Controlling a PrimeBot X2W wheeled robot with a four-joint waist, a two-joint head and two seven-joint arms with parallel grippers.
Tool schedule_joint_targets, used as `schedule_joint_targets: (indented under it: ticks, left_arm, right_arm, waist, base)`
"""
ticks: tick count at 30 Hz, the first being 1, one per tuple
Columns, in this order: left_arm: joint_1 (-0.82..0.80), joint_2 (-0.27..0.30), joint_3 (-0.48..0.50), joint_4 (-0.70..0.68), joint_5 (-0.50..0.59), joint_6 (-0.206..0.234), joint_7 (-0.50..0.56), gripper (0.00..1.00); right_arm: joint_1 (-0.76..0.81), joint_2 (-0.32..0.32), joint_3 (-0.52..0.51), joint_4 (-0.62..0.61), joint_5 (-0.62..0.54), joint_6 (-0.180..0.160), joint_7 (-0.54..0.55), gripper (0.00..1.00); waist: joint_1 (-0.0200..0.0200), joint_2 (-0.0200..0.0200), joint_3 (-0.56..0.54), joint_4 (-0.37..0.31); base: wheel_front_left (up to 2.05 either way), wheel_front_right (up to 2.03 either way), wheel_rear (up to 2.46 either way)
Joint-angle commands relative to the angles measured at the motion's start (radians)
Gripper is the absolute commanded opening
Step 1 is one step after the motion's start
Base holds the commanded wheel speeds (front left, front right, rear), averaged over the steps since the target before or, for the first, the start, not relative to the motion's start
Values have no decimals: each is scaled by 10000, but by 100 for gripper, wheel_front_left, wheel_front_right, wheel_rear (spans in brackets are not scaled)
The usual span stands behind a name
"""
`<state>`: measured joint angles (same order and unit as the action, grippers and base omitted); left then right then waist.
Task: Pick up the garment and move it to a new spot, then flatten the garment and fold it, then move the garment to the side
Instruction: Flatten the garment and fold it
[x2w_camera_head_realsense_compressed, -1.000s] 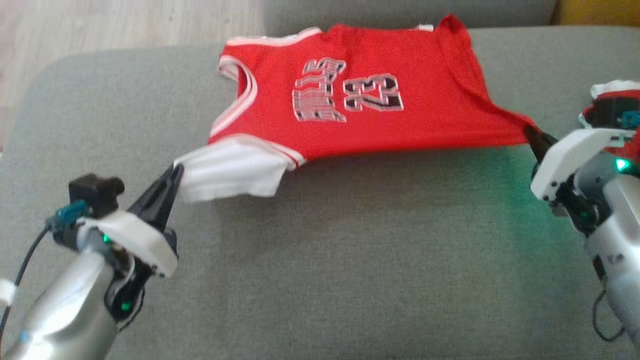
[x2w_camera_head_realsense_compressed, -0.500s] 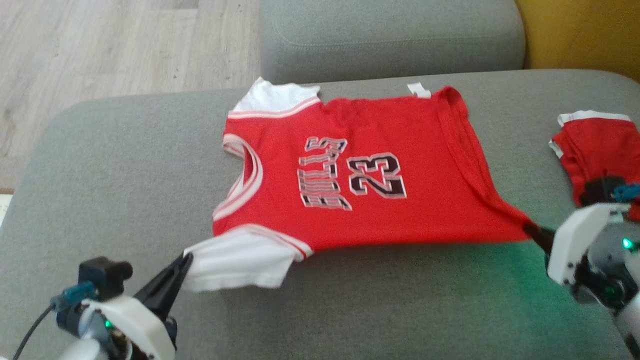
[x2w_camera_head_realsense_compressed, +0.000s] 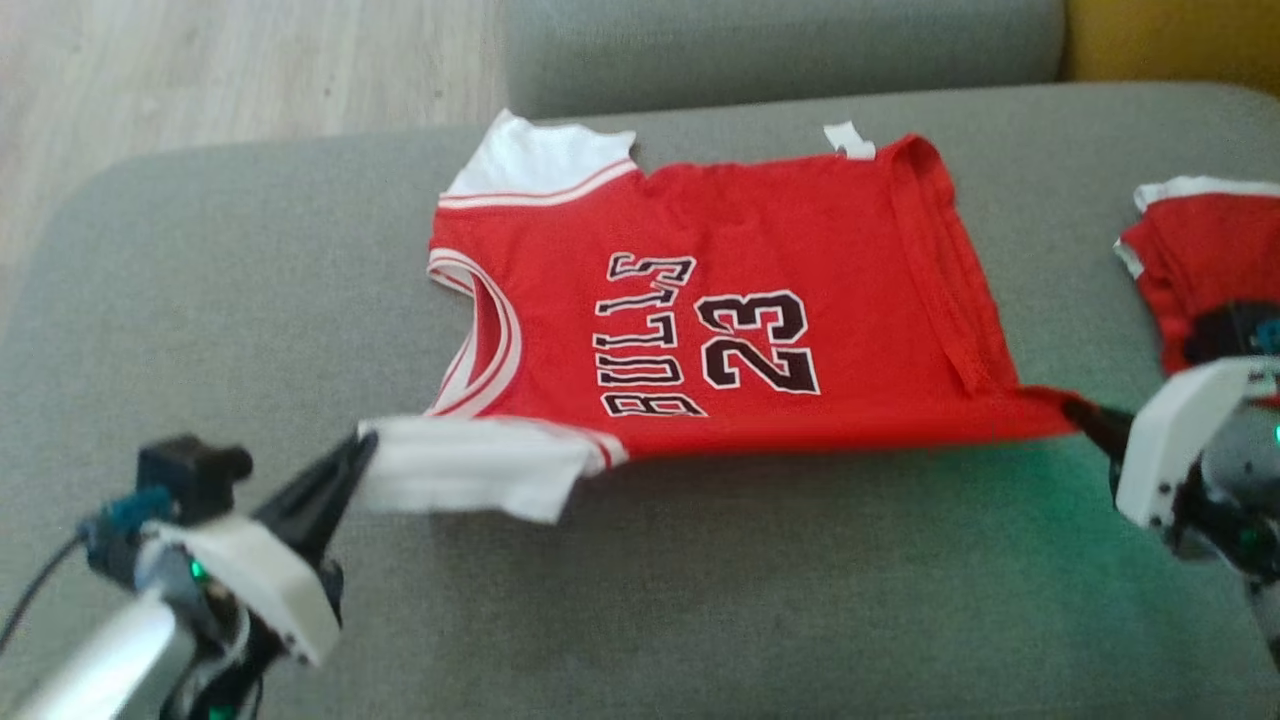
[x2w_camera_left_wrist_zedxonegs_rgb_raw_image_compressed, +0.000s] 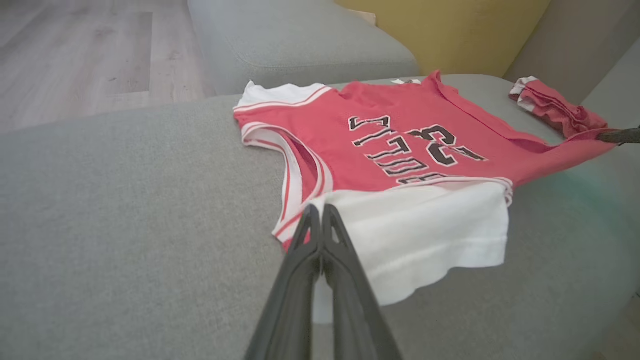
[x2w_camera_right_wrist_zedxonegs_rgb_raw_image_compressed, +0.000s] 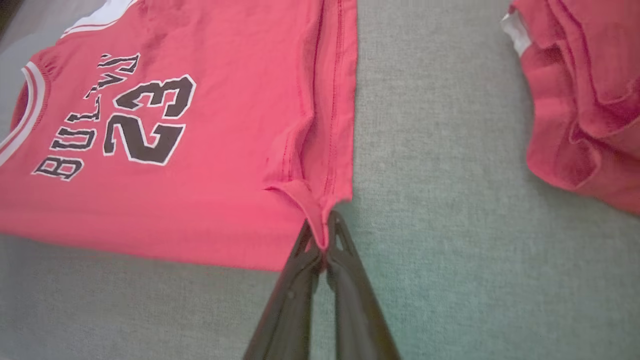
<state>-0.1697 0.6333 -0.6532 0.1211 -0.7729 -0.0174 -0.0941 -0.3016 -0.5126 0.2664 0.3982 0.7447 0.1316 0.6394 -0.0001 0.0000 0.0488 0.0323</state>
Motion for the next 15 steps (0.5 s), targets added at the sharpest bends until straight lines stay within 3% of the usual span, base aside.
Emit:
schedule_joint_targets:
  ticks: [1,15]
  left_arm:
    - [-949,439,636,-139,147,8,20,0]
    - [-4044,-113,129,1888,747,-801,753,0]
  right_arm:
    - [-616,-129,-167,-434,-243,-9,113,0]
    - [-2243,646,-603,-224,-1930,-9,746,0]
  waist:
    - [1,0,340,-67]
    - [1,0,1860,-79]
  base:
    - [0,0,0]
    - [0,0,0]
